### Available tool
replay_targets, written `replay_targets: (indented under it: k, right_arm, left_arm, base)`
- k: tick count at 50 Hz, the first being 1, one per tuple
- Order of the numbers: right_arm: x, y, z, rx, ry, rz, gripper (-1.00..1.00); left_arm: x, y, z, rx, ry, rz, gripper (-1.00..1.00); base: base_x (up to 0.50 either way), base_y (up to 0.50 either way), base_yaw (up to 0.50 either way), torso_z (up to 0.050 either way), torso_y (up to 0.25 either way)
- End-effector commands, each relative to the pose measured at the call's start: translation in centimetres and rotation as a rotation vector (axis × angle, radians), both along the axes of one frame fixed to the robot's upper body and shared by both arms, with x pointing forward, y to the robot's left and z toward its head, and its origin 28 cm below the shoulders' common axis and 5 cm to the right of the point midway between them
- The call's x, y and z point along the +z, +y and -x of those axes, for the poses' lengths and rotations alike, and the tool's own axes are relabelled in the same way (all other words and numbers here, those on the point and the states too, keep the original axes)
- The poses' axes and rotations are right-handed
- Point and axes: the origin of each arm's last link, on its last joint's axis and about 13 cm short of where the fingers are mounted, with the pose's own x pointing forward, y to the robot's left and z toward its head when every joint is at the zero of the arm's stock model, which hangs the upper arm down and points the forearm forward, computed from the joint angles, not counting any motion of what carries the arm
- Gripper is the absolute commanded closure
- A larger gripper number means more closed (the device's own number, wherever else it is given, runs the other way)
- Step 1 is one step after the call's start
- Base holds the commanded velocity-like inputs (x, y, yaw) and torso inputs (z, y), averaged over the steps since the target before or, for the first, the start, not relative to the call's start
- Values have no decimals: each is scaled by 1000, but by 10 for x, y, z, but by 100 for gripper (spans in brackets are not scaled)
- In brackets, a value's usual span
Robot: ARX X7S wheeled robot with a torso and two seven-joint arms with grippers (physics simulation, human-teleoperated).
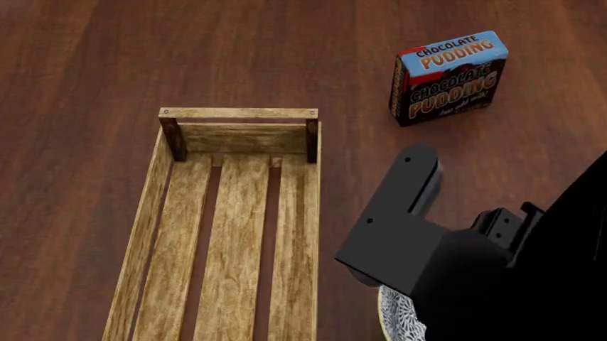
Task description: Stack the left bowl on the right bowl and place them in the tray.
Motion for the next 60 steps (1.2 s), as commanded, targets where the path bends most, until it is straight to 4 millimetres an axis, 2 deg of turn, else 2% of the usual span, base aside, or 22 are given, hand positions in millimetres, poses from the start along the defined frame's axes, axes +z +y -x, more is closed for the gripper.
replay_targets:
  k: [1, 11, 32, 60]
  right_arm:
    - [-19, 7, -21, 36, 13, 11, -100]
    - [-39, 10, -31, 49, 44, 30, -100]
    - [-80, 16, -34, 38, 80, 77, -100]
    - [-116, 21, -51, 34, 124, 149, -100]
  left_arm:
    - [-1, -1, -1, -4, 4, 0, -100]
    - [-2, -1, 0, -1, 5, -4, -100]
    - [-1, 1, 3, 5, 0, -5, -100]
    - [-2, 1, 3, 3, 11, 2, -100]
  base:
    - [0, 0, 0, 0, 0]
    - [0, 0, 0, 0, 0]
    - [0, 0, 0, 0, 0]
    - [0, 0, 0, 0, 0]
